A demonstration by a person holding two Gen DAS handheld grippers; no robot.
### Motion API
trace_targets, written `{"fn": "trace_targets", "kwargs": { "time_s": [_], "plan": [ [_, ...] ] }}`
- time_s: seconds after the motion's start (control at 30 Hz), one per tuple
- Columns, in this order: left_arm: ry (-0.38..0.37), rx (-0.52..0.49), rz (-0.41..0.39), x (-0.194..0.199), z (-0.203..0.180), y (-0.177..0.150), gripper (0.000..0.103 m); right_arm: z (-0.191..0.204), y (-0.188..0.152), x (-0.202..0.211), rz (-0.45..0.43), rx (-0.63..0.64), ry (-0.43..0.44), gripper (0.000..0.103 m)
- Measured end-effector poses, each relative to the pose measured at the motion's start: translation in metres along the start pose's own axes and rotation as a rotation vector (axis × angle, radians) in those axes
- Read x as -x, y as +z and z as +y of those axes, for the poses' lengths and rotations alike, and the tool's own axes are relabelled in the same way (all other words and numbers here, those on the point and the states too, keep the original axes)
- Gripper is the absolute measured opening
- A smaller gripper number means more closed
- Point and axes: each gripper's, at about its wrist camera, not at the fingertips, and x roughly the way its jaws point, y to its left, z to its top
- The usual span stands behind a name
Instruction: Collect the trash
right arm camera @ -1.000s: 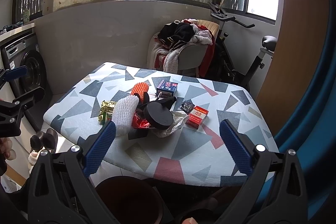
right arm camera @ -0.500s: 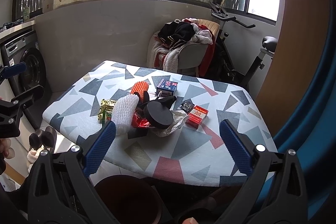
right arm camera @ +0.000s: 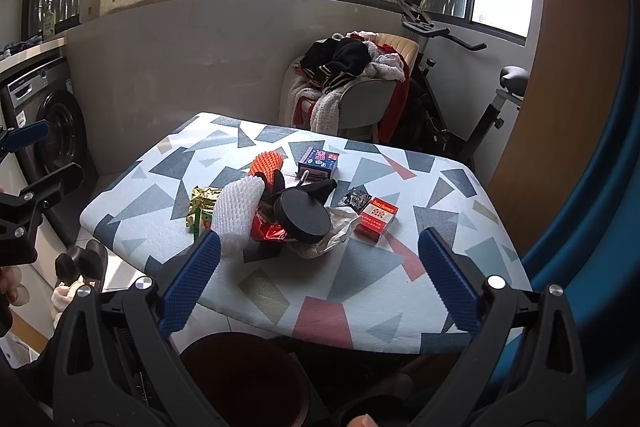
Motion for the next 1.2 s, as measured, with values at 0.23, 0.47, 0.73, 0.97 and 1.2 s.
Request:
{"fn": "trace_targets", "kwargs": {
  "time_s": [0.23,0.47,0.73,0.97,1.2],
  "plan": [
    [0.001,0.001,0.004,-0.001,0.000,-0.003,0.098,0.001,-0.001,-0.002,0.003,0.001,0.000,0.097],
    [-0.029,0.025,0.007,-0.004,0.003,-0.005,0.098,0.001,-0.004,-0.005,0.009,-0.001,-0.003,0.097],
    [-0.105,0.057,0.046,-0.024,0.012,-0.018,0.098,0.000,-0.016,-0.017,0.005,0.010,0.002,0.097],
    [-0.071,0.050,0.032,-0.046,0.019,-0.039,0.098,-0.003,-0.025,-0.038,0.056,-0.035,0.050,0.097],
    [-0.097,0.126,0.174,-0.091,0.038,-0.065,0.098,0.005,-0.035,-0.077,0.124,-0.035,0.114,0.097]
  ]
}}
